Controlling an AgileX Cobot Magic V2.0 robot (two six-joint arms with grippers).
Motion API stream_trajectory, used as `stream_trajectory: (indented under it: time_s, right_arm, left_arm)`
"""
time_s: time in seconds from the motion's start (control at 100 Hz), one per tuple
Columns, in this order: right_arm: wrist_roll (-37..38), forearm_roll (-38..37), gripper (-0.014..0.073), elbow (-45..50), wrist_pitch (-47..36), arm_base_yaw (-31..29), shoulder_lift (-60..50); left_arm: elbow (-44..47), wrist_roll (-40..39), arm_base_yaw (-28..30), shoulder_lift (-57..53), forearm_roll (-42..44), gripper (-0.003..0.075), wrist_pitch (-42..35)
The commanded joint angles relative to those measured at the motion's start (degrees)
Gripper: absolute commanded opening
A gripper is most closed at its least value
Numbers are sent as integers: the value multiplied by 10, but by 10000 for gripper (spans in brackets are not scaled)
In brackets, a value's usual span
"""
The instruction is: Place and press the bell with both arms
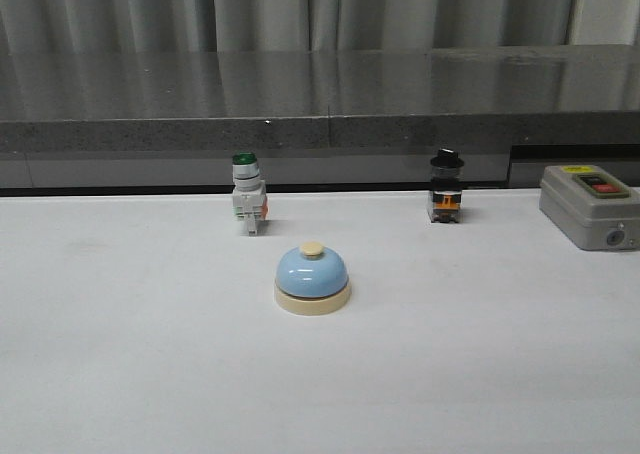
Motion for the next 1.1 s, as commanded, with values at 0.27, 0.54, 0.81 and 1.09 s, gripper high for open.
stream_trajectory:
  time_s: [0.27,0.54,0.81,1.09]
  right_arm:
    - [0,8,-61,43,-44,-4,-134]
    - [0,9,-61,87,-76,-4,-257]
    - [-1,9,-61,139,-89,-4,-391]
    - [-1,10,-61,188,-87,-4,-519]
  left_arm:
    - [24,-5,1,-17,0,-20,-43]
    - [24,-5,1,-17,0,-20,-43]
    - [24,-5,1,-17,0,-20,-43]
    - [24,-5,1,-17,0,-20,-43]
